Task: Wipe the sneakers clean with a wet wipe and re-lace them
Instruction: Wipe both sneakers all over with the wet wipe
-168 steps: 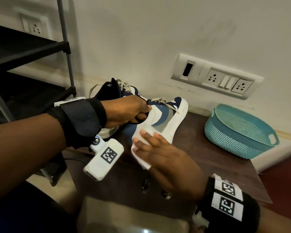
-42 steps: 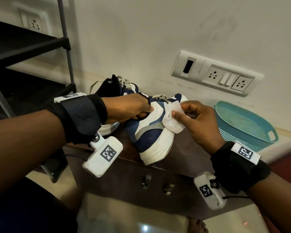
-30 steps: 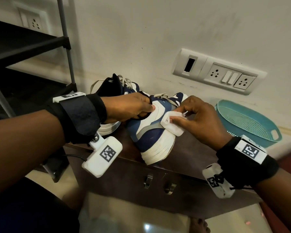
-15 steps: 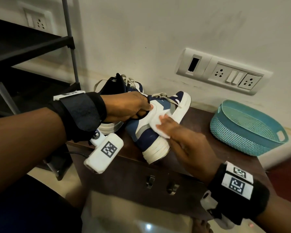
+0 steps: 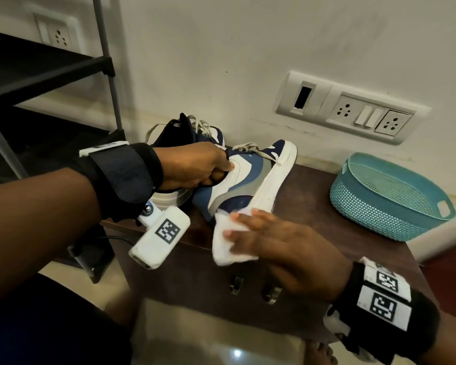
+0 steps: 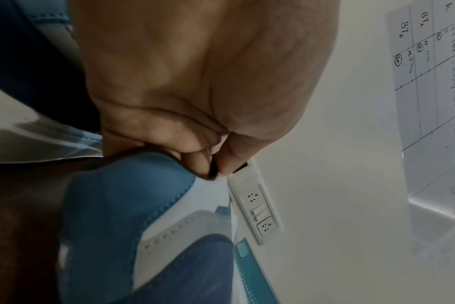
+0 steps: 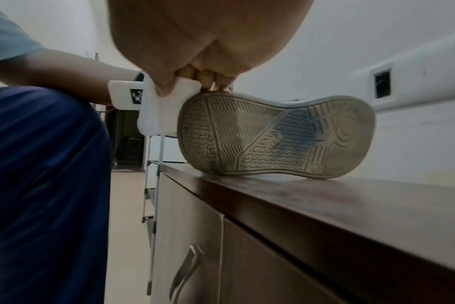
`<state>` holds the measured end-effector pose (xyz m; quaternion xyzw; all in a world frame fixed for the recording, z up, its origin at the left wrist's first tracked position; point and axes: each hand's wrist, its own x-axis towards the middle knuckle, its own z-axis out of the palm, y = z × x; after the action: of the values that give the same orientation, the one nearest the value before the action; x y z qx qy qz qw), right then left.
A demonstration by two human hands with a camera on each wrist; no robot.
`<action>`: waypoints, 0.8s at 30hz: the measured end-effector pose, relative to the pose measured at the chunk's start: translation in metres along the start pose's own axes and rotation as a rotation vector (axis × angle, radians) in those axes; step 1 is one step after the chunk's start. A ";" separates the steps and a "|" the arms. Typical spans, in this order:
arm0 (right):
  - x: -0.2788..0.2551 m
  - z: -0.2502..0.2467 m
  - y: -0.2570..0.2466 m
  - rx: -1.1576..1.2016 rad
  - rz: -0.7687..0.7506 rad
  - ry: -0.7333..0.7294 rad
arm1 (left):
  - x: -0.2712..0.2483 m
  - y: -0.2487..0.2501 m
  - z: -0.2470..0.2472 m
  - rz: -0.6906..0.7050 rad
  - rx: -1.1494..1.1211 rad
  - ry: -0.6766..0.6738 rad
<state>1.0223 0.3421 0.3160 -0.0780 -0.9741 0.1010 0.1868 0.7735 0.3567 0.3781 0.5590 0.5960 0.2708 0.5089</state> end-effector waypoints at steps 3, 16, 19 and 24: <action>0.002 -0.006 -0.012 0.241 0.144 0.129 | 0.000 0.001 0.002 0.011 0.002 -0.008; -0.009 -0.003 0.021 0.040 0.360 0.353 | -0.007 0.007 0.004 0.006 -0.011 0.020; -0.001 0.000 0.002 0.010 0.177 0.176 | -0.007 0.007 0.004 0.017 -0.043 0.034; -0.006 -0.008 0.017 0.083 0.121 0.122 | -0.005 0.007 0.005 0.027 0.047 0.003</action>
<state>1.0324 0.3588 0.3175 -0.1347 -0.9495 0.1473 0.2422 0.7799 0.3524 0.3838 0.5784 0.5952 0.2646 0.4911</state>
